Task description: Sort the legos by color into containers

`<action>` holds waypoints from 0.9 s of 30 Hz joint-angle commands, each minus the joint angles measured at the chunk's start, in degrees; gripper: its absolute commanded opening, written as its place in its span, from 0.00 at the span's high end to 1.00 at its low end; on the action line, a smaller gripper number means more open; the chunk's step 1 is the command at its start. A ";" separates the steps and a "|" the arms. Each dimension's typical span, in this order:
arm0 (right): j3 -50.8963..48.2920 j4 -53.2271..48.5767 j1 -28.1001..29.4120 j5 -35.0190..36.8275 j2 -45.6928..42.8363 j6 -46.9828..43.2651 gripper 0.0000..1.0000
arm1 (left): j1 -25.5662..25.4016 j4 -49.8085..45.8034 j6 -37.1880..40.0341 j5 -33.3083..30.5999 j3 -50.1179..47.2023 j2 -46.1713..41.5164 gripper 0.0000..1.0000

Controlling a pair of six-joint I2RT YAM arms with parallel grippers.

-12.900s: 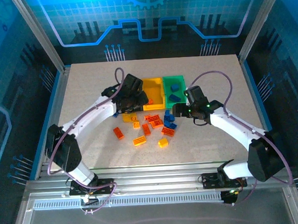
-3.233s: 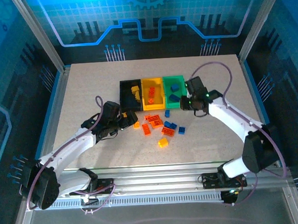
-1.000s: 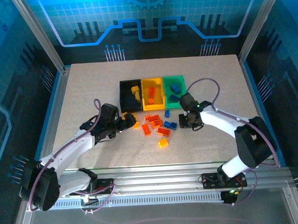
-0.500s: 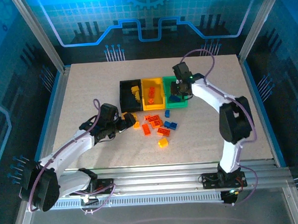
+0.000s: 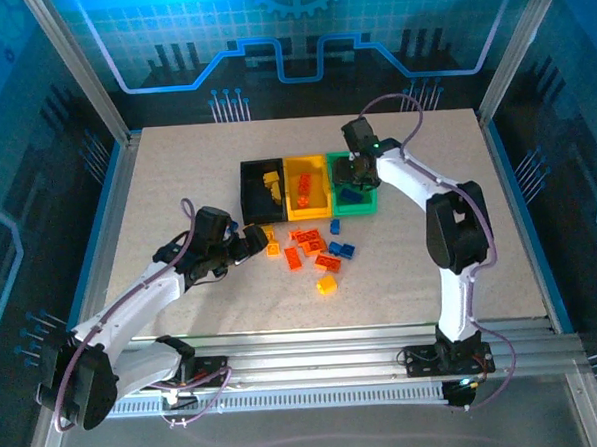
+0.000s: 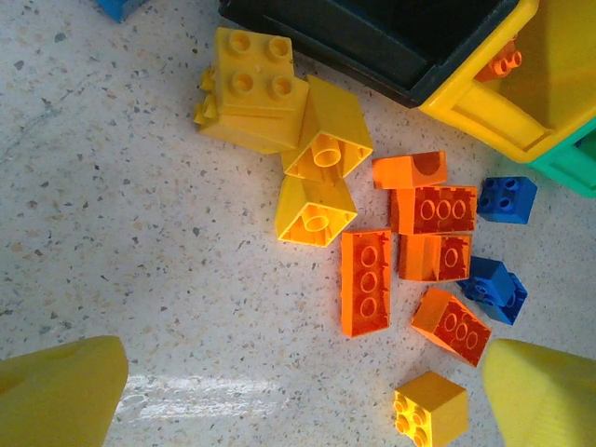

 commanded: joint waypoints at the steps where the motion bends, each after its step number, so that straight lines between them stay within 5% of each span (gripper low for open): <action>1: -4.39 1.45 -0.37 -1.43 -9.25 0.90 0.32 | 0.57 -2.59 2.34 -0.01 2.66 -0.90 0.01; 6: -14.36 3.42 1.68 -2.59 -20.13 0.79 0.32 | 0.58 -4.87 5.53 -0.16 5.69 0.18 0.02; 11: -23.62 3.59 3.50 -2.90 -28.10 0.19 0.32 | 0.04 -8.12 10.39 -2.27 10.37 7.94 0.15; 21: -31.13 4.76 2.84 -3.98 -33.26 1.76 0.33 | -12.73 -1.20 16.01 -19.47 15.73 21.67 0.22; 27: -32.69 5.45 1.46 -4.89 -34.67 1.74 0.33 | -14.43 4.81 18.03 -25.12 13.83 27.81 0.24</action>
